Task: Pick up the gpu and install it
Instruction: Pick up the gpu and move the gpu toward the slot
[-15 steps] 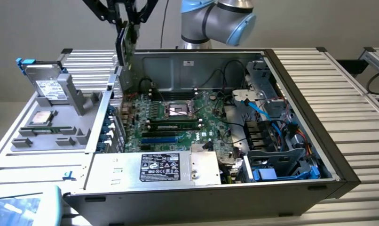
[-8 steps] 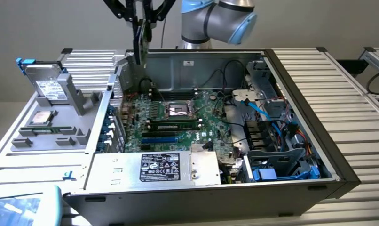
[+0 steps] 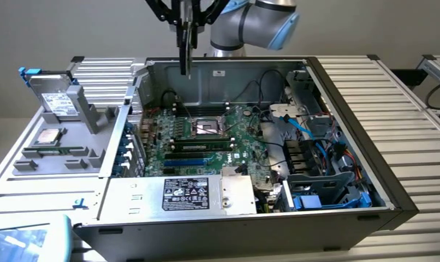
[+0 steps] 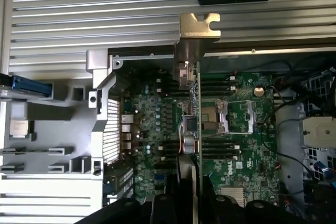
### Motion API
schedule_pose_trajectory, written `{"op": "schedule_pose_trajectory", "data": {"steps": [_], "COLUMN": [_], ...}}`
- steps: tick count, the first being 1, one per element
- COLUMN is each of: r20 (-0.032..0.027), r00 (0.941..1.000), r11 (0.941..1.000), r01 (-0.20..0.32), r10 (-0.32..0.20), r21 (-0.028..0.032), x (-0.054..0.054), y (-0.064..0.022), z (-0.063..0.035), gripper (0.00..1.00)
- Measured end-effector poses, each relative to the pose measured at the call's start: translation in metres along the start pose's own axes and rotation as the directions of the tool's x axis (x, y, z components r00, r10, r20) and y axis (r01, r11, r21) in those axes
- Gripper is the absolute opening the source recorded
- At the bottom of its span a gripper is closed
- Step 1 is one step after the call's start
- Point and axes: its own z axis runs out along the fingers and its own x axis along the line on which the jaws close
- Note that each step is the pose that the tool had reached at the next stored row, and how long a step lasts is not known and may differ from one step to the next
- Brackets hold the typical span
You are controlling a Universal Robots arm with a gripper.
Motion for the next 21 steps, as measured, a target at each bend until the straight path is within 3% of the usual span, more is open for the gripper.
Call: {"op": "schedule_pose_trajectory", "data": {"steps": [13, 19, 21], "r20": [0.0005, 0.0125, 0.0137], "r00": [1.0000, 0.9999, 0.9999], "r11": [1.0000, 1.0000, 1.0000], "r01": [0.000, 0.001, 0.001], "r10": [0.000, -0.001, -0.001], "r21": [-0.0002, -0.0005, -0.0001], "x": [-0.056, -0.069, -0.069], "y": [-0.0030, -0.0034, -0.0034], "z": [0.0003, 0.0055, 0.0054], "gripper": [0.28, 0.28, 0.28]}}
